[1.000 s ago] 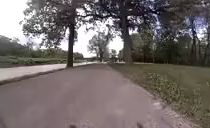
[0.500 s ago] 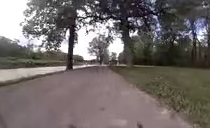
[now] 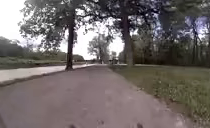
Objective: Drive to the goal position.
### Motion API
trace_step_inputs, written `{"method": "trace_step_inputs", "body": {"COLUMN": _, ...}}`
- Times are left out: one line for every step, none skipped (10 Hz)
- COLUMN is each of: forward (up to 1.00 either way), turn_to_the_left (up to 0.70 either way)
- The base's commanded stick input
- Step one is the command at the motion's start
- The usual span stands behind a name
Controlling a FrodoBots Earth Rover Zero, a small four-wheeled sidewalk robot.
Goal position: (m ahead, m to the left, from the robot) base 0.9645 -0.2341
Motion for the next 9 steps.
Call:
{"method": "trace_step_inputs", "body": {"forward": 1.0, "turn_to_the_left": 0.0}}
{"method": "trace_step_inputs", "body": {"forward": 1.0, "turn_to_the_left": 0.0}}
{"method": "trace_step_inputs", "body": {"forward": 1.0, "turn_to_the_left": 0.0}}
{"method": "trace_step_inputs", "body": {"forward": 1.0, "turn_to_the_left": 0.0}}
{"method": "trace_step_inputs", "body": {"forward": 1.0, "turn_to_the_left": 0.0}}
{"method": "trace_step_inputs", "body": {"forward": 1.0, "turn_to_the_left": 0.0}}
{"method": "trace_step_inputs", "body": {"forward": 1.0, "turn_to_the_left": 0.0}}
{"method": "trace_step_inputs", "body": {"forward": 1.0, "turn_to_the_left": 0.0}}
{"method": "trace_step_inputs", "body": {"forward": 1.0, "turn_to_the_left": 0.0}}
